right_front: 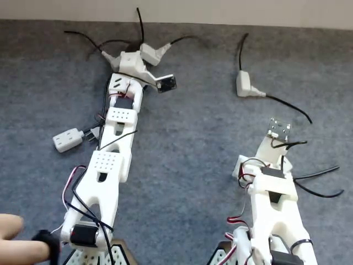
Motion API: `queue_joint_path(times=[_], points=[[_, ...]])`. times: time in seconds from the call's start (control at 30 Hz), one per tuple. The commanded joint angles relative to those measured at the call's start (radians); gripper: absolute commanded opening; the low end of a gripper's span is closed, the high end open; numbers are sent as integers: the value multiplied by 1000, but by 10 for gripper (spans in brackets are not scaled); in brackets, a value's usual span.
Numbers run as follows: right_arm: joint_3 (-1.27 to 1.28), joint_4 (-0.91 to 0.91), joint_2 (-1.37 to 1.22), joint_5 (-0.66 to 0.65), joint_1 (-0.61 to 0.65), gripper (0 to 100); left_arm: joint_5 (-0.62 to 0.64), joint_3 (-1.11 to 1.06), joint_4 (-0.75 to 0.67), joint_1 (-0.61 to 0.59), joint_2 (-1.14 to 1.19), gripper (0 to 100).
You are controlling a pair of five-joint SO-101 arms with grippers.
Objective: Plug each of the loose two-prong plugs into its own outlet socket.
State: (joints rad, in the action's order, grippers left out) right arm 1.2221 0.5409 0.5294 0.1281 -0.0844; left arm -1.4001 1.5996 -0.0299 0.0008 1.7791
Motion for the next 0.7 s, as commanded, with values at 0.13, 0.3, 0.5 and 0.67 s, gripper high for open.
queue_joint_path(times=[0.13, 0.3, 0.5, 0.67], points=[[-15, -16, 21, 11, -5, 9, -84, 64, -43, -27, -202, 196], [-15, -16, 21, 11, -5, 9, 84, 64, 104, -111, -363, 196], [-15, -16, 21, 11, -5, 9, 166, 62, 242, -239, -473, 156], [-12, -16, 21, 11, -5, 9, 170, 62, 338, -254, -479, 191]])
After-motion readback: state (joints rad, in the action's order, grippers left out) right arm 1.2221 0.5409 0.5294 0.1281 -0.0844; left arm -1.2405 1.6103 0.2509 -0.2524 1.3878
